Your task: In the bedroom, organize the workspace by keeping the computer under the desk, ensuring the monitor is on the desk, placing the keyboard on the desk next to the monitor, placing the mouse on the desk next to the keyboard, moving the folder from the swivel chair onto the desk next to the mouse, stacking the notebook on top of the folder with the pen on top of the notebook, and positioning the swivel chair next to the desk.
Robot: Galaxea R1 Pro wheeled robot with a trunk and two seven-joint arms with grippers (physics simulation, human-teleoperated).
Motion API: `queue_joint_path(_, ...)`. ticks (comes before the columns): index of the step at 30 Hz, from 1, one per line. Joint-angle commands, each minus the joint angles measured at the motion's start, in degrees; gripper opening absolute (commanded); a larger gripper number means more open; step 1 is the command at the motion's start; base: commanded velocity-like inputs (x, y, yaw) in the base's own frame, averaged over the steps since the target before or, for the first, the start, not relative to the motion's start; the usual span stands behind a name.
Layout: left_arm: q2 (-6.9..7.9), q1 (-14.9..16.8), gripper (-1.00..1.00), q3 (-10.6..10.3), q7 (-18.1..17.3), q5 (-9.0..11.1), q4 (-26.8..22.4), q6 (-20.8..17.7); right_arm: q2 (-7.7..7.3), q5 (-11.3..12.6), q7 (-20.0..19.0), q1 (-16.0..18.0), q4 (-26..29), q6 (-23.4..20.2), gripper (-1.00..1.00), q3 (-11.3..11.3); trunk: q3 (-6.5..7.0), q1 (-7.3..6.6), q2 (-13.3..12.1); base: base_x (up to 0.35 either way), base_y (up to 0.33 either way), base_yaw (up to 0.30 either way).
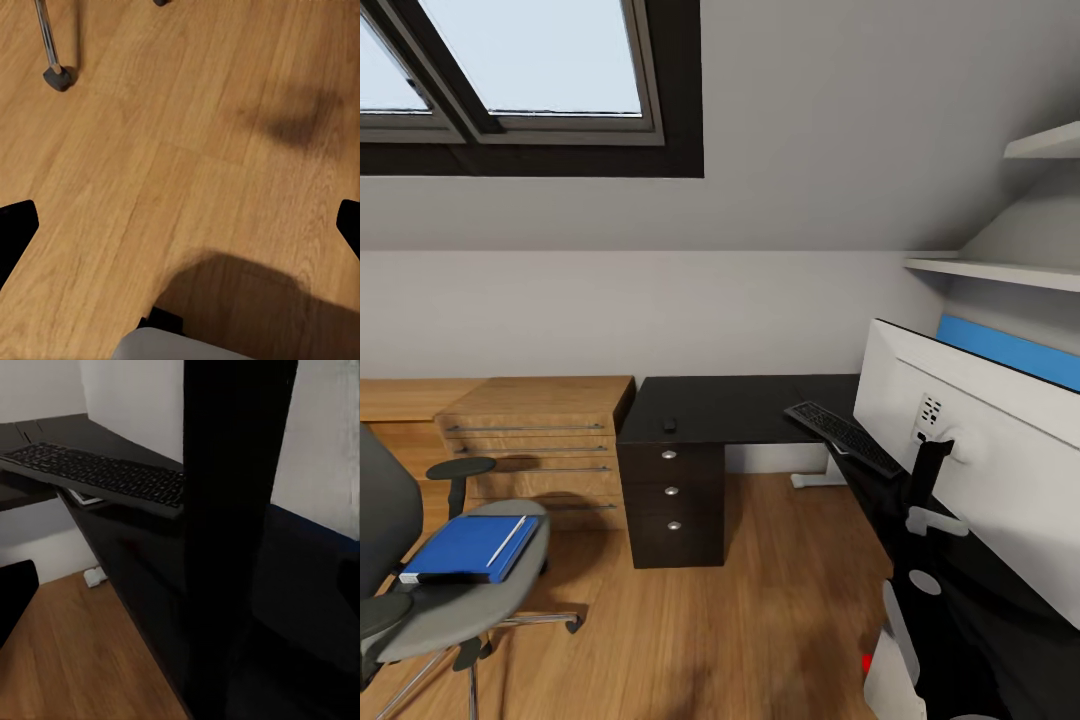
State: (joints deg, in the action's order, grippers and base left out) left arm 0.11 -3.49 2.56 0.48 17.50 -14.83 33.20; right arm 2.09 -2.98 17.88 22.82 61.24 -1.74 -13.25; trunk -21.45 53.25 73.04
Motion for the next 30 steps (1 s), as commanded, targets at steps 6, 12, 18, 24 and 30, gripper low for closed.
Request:
queue_joint_path(6, -0.02, -0.03, 1.00, 0.25, 0.05, -0.29, -0.10, 0.05, -0.15, -0.30, 0.70, 0.03, 0.01, 0.05, 1.00, -1.86, -0.05, 0.00, 0.03, 0.000, 0.000, 0.000)
queue_joint_path(12, -0.02, -0.03, 1.00, 0.25, 0.05, -0.34, -0.11, 0.10, -0.22, -0.41, 0.61, -0.02, -0.88, 0.96, 1.00, -2.08, -0.05, 0.00, 0.03, 0.000, 0.000, 0.000)
queue_joint_path(18, -0.02, -0.03, 1.00, 0.25, 0.05, -0.36, -0.11, 0.11, -0.27, -0.51, 0.59, -0.05, -2.47, 3.19, 1.00, -2.13, -0.05, 0.00, 0.03, 0.000, 0.000, 0.000)
queue_joint_path(24, -0.02, -0.03, 1.00, 0.25, 0.05, -0.36, -0.11, 0.11, -0.32, -0.53, 0.58, -0.05, -2.72, 3.57, 1.00, -2.13, -0.05, 0.00, 0.03, 0.001, 0.000, 0.000)
queue_joint_path(30, -0.04, -0.03, 1.00, 0.25, 0.03, -0.36, -0.11, 0.14, -0.36, -0.53, 0.58, -0.07, -2.85, 3.66, 1.00, -2.13, -0.05, 0.00, 0.03, 0.170, 0.000, 0.000)
